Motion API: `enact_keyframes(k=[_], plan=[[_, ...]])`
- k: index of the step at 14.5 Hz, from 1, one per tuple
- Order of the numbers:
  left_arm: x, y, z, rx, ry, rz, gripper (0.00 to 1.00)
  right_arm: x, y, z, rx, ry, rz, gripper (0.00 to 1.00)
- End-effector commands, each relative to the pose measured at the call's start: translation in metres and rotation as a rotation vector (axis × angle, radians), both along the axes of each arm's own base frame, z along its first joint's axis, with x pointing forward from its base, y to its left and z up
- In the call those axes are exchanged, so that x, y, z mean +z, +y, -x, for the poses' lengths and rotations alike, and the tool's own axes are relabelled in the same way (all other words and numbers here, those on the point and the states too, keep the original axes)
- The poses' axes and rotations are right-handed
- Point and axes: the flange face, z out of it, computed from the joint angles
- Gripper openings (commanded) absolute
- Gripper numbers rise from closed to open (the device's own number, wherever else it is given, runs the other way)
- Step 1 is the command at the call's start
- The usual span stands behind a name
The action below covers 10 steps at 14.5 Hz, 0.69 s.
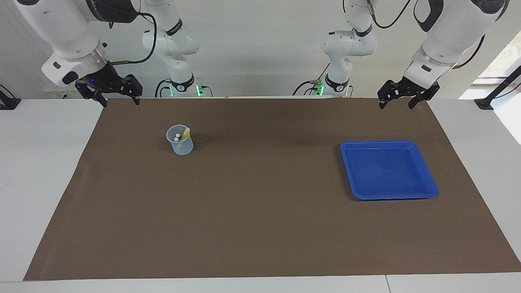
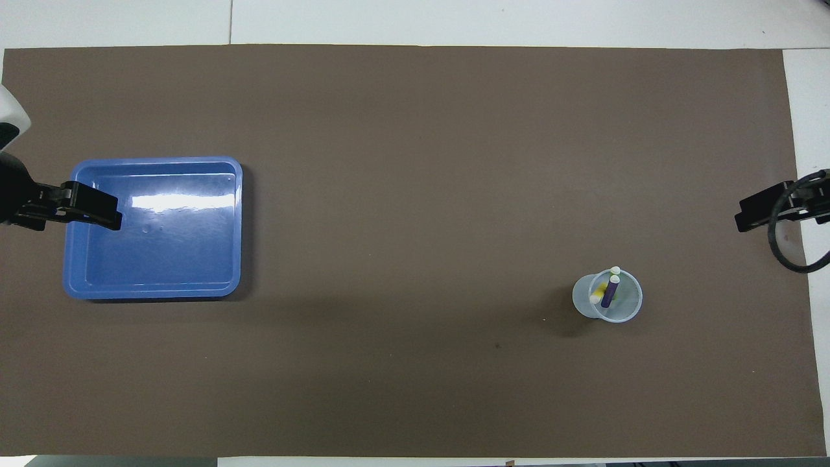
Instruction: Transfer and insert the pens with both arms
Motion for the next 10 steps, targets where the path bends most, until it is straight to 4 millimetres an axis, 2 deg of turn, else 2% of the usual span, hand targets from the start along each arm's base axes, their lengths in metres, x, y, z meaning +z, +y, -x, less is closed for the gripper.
enact_keyframes(k=[1,10], plan=[[0.0004,0.0039,0.0062,-0.002,-0.003,0.017,1.00,0.0040,-0.0045,-0.0010,-0.021,0.005,0.013,1.00],[0.0004,0.0047,0.0061,0.001,-0.003,0.017,1.00,0.0053,-0.0037,0.0000,-0.020,0.000,0.007,1.00]])
